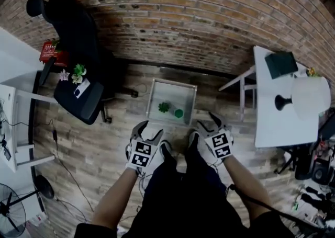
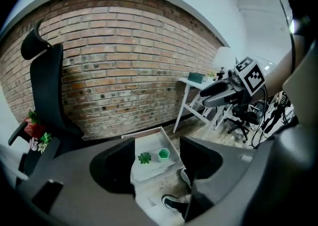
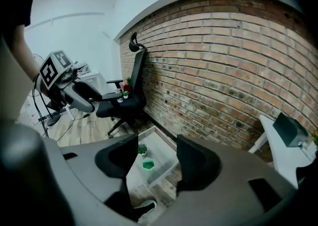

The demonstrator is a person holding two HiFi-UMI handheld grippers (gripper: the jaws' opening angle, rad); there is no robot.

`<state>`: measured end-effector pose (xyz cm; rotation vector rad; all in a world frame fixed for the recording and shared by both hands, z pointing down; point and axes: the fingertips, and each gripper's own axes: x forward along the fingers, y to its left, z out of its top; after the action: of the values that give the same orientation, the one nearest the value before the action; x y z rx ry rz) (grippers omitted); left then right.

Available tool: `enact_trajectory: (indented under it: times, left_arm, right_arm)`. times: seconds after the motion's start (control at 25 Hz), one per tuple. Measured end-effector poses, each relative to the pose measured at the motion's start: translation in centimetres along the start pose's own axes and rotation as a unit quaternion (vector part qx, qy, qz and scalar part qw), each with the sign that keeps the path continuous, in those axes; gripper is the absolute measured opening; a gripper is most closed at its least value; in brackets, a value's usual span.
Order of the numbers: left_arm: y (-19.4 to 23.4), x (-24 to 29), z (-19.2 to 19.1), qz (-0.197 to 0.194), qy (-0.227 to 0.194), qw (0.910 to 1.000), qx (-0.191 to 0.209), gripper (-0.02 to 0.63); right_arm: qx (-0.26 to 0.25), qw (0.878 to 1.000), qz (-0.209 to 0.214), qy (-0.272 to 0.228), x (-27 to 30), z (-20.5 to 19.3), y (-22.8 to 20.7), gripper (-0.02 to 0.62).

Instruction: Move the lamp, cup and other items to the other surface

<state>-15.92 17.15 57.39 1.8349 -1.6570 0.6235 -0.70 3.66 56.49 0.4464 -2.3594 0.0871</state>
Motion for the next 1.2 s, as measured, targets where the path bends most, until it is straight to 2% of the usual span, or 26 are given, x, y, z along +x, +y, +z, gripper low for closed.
enact_trajectory:
  times: [0.2,0.32,0.4,0.68,0.92,1.2]
  left_arm:
    - [1.7,1.4,-2.6,0.026,0.019,0.9992,-0.023,0.279]
    - [1.4,2.2,-4.6,0.034,0.035,0.9975,-0.050,0.279]
    - [0.8,3.1,-6.1,0.034,0.049,0.9967,-0.056,0.279]
    - [0.6,7.3,-9.8,0.044,0.070,0.9940,-0.072,0.278]
    - [0.9,9.6,-13.5,0.040,0.082,0.9916,-0.092,0.278]
    - [1.3,11.6,-18.1,0.033,0.097,0.9887,-0.109,0.278]
  right_arm:
    - [0.015,0.998,0.055,0.025,6.0,-2.3,2.6,0.252]
    - [0.025,0.993,0.102,0.052,9.4,-5.2,4.3,0.262]
    - [0.020,0.991,0.115,0.070,11.2,-7.4,4.8,0.264]
    - [0.043,0.985,0.118,0.115,17.7,-12.4,4.4,0.278]
    - [0.016,0.983,0.117,0.140,23.2,-15.7,5.6,0.290]
    - [0.012,0.980,0.112,0.164,28.5,-20.1,6.7,0.316]
